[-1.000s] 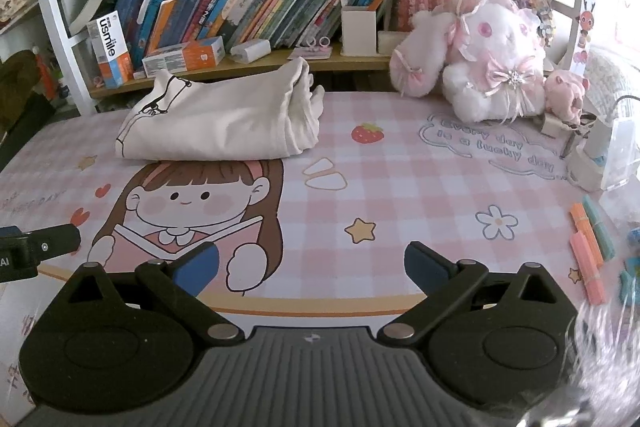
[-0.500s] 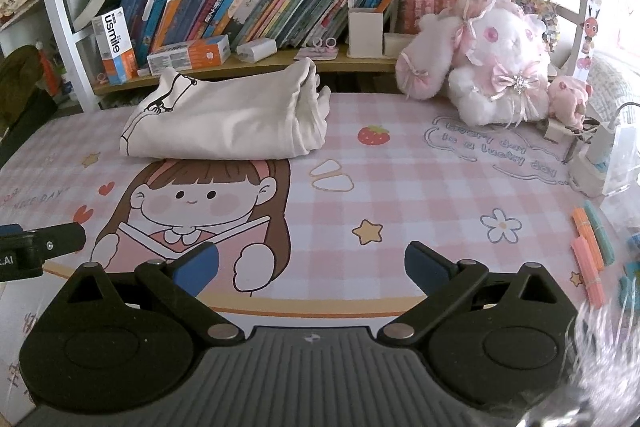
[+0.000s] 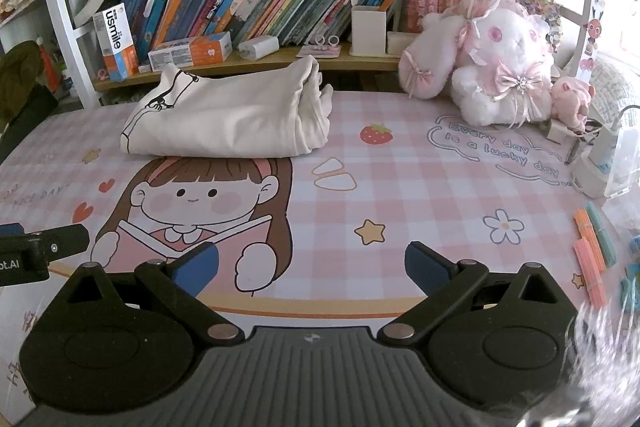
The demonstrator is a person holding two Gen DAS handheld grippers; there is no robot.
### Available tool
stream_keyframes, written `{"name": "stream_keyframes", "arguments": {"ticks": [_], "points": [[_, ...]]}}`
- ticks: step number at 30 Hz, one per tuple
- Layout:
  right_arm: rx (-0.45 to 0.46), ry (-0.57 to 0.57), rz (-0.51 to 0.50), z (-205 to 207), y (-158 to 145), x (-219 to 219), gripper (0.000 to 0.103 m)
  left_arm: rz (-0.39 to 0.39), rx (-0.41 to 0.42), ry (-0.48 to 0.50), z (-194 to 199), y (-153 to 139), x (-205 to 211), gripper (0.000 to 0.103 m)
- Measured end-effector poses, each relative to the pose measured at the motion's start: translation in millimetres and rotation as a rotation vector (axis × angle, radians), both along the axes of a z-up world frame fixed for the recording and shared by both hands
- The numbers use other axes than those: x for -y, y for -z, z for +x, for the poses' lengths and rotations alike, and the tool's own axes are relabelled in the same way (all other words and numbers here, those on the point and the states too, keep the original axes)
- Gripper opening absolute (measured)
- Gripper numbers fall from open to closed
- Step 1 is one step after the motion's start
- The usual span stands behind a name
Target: Fold clothes
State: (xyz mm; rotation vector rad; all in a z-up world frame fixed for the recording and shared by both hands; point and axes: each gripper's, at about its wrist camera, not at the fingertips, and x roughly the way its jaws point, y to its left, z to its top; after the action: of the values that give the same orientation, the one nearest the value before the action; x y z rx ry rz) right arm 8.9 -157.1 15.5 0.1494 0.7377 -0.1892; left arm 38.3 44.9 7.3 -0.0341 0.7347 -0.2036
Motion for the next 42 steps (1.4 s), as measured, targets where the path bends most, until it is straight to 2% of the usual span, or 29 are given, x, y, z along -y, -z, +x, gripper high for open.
{"name": "stream_keyframes", "arguments": {"ticks": [42], "points": [[-0.015, 0.004, -0.003, 3.8, 1.0, -3.3, 0.1, 0.022, -0.024, 0.013, 4.4, -2.6, 0.8, 0.103]]}}
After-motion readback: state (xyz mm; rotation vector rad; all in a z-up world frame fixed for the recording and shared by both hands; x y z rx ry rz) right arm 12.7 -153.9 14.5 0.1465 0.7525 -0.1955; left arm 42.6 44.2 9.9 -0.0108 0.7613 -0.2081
